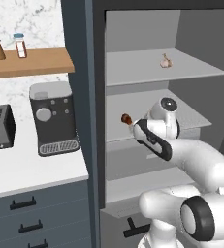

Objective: Place one garlic and one chicken drumstick in each tupperware on the nearby counter, to pack two identical lunches.

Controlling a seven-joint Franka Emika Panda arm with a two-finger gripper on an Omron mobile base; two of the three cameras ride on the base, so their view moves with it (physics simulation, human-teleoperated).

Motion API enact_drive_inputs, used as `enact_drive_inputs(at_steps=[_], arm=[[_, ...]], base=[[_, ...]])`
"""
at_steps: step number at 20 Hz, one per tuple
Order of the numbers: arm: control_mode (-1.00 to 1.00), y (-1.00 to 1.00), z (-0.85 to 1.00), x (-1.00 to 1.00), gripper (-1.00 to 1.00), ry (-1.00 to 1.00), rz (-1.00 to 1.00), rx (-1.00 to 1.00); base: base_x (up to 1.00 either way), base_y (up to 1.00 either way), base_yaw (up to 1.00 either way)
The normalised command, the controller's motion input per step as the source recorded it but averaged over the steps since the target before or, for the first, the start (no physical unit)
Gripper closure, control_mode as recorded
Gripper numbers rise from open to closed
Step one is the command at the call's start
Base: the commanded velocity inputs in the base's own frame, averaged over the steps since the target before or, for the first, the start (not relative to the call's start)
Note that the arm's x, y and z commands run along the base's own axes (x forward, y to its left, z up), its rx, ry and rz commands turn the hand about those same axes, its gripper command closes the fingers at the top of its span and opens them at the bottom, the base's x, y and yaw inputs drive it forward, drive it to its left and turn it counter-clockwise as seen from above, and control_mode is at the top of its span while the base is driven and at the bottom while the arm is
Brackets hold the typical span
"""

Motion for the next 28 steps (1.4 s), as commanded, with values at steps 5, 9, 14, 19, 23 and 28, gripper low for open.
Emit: enact_drive_inputs(at_steps=[5, 9, 14, 19, 23, 28], arm=[[-1.00, 0.18, -0.22, 0.88, -1.00, 0.04, 0.00, 0.00], [-1.00, 0.07, -0.24, 0.74, -1.00, 0.00, 0.00, 0.00], [-1.00, 0.04, -0.25, 0.65, -1.00, 0.00, 0.00, 0.00], [-1.00, 0.03, -0.33, 0.59, -1.00, 0.00, 0.01, 0.00], [-1.00, 0.16, -0.83, 0.28, 1.00, 0.00, 0.00, -0.04], [-1.00, 0.03, -0.89, -0.64, 1.00, 0.00, -0.03, -0.02]], base=[[0.00, 0.00, 0.00], [0.00, 0.00, 0.00], [0.00, 0.00, 0.00], [0.00, 0.00, 0.00], [0.00, 0.00, 0.00], [0.00, 0.00, 0.00]])
